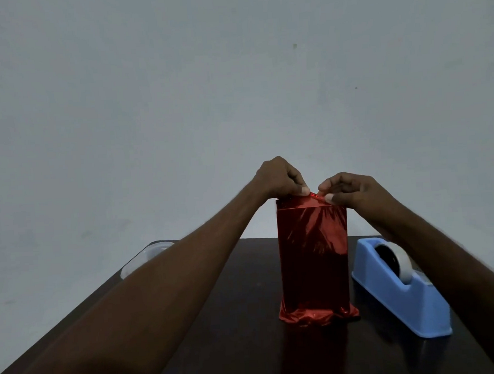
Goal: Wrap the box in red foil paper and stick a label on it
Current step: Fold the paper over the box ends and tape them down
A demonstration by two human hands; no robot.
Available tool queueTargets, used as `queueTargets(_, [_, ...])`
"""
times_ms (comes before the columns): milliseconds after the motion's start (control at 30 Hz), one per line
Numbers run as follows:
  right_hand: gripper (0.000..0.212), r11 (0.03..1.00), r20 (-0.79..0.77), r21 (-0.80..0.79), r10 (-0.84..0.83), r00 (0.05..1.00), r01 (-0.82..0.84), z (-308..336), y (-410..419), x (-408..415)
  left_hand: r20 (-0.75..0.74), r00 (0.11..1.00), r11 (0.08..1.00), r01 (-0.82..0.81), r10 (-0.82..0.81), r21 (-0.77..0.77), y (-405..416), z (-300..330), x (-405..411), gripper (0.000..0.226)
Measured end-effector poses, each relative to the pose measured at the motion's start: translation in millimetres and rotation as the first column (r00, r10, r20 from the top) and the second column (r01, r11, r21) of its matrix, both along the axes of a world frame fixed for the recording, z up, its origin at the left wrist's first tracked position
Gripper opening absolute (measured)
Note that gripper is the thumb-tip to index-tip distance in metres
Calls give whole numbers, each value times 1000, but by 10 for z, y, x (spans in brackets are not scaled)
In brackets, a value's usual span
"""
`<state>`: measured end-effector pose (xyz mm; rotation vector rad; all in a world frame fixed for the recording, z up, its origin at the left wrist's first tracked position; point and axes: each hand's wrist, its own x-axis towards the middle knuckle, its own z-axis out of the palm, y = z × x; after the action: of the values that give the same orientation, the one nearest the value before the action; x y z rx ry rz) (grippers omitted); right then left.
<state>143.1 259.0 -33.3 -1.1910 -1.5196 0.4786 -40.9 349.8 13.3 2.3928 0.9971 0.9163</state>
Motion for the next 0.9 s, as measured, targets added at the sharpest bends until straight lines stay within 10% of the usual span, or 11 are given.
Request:
queueTargets(467, [31, 996, -6, 67, -60, 998, 60, -195, 50, 3, 218, 976, 957, 70, -8, -280, 52, -301, 54, 18])
queueTargets(667, [30, 993, -7, 93, -74, 997, 74, -213, 38, -12, 147, 988, 980, -71, 43, 187, -169, -214, -25, 31])
queueTargets(900, [31, 991, 1, 78, -105, 994, 105, -211, 56, -19, -310, 941, 894, 18, 136, 448, -496, -555, -190, 51])
